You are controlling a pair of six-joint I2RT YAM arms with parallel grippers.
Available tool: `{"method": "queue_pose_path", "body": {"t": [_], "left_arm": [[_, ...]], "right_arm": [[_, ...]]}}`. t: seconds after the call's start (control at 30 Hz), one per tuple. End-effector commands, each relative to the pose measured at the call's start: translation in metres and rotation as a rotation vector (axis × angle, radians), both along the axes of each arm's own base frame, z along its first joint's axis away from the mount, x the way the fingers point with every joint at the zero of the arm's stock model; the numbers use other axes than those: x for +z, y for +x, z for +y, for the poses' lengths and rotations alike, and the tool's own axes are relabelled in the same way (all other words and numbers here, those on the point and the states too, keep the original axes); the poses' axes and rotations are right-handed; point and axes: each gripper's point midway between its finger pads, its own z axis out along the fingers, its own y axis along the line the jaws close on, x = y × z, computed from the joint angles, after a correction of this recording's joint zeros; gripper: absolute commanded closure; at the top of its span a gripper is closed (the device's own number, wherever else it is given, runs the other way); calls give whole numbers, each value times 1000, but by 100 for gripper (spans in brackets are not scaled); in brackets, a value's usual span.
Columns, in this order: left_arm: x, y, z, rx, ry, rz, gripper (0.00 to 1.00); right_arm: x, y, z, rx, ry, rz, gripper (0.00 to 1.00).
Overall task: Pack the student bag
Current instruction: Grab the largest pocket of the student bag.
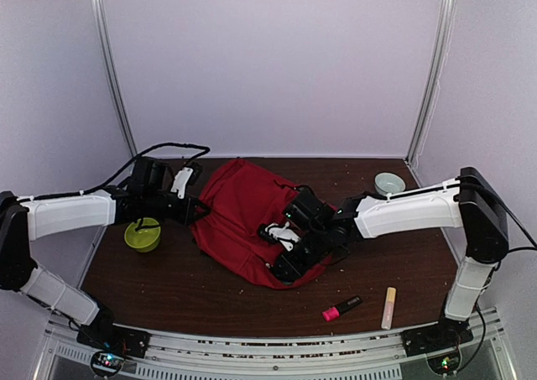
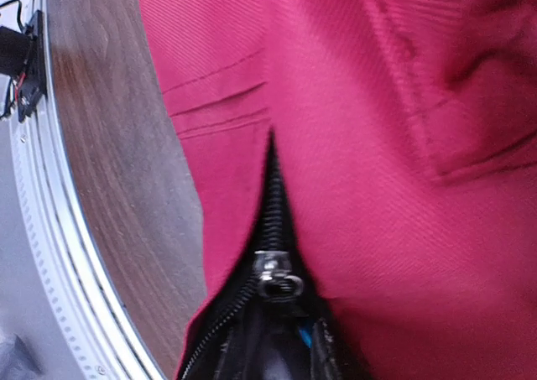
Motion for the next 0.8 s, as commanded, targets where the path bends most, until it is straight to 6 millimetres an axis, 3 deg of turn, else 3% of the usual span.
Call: {"method": "queue_pose_path", "body": {"t": [0.0, 0.2, 0.37, 0.57, 0.77], "left_arm": [[47, 16, -27, -50, -120, -149, 100], [40, 19, -35, -63, -146, -148, 100], [37, 19, -40, -77, -150, -141, 100], [35, 21, -42, -84, -134, -143, 100], [33, 22, -42, -90, -123, -142, 100]], "right_arm": [[-5, -11, 0, 68, 4, -19, 66], [1, -10, -5, 86, 41, -131, 60], [6, 8, 6, 57, 58, -238, 61], [-6, 16, 14, 59, 17, -231, 74], [4, 19, 11, 61, 13, -261, 92]]}}
